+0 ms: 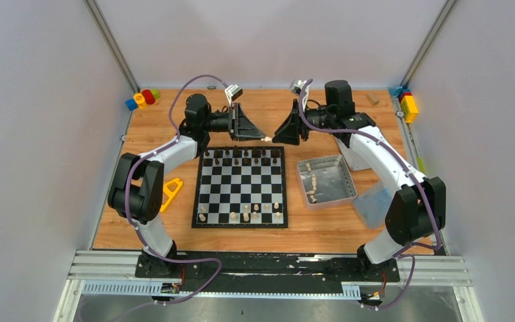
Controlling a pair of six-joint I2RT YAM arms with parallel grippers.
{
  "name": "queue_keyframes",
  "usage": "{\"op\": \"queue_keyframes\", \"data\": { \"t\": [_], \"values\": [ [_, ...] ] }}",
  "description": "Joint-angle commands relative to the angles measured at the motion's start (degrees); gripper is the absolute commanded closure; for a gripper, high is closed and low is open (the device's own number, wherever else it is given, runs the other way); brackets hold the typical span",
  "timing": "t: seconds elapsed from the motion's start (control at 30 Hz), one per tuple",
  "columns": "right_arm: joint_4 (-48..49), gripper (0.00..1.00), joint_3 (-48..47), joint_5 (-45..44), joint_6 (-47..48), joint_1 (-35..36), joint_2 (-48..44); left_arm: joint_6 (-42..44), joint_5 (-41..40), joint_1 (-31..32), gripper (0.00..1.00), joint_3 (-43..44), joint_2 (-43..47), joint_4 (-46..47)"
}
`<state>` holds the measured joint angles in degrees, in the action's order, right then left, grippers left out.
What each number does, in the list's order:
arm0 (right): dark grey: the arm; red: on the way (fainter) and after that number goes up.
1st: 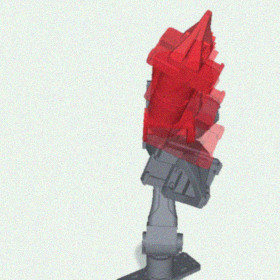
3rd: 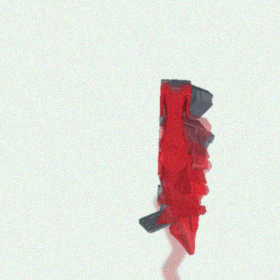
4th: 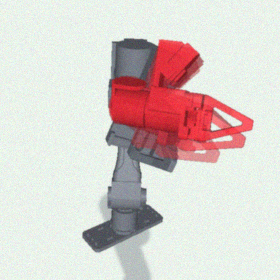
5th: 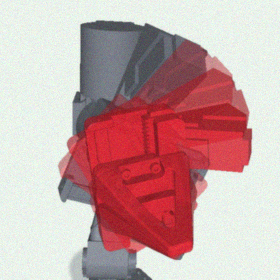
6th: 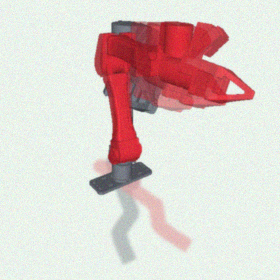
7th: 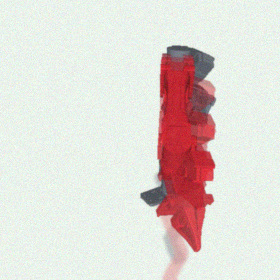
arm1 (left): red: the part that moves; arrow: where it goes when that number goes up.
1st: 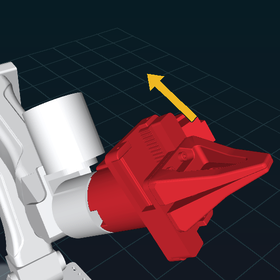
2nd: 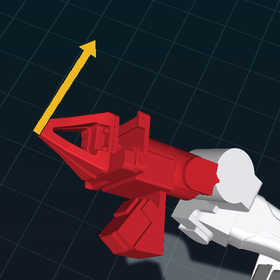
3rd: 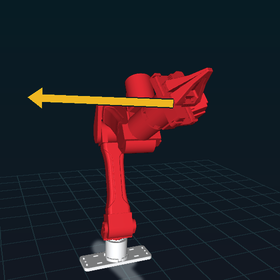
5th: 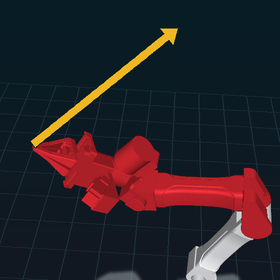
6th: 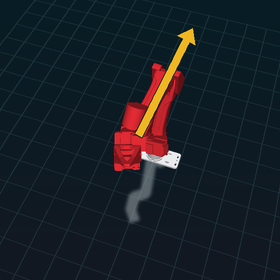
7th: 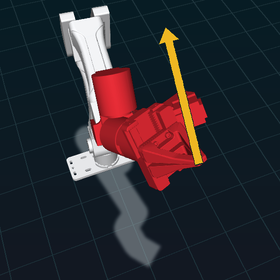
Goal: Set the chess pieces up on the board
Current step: Place the chess piece on the chessboard.
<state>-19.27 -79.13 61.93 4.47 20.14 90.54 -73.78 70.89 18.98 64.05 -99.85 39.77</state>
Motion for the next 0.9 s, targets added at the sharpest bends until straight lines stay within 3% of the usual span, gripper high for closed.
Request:
{"op": "queue_keyframes", "data": {
  "t": [0.0,0.87],
  "values": [
    [0.51,0.58,0.16,-1.62,6.66,0.64,-2.79,2.28,3.01,-0.09,1.0,3.03,1.41,-5.23],
    [-3.69,0.67,0.9,-5.51,14.32,5.0,-2.89,-3.23,5.68,-0.09,1.0,4.51,-2.47,-3.58]
  ]
}}
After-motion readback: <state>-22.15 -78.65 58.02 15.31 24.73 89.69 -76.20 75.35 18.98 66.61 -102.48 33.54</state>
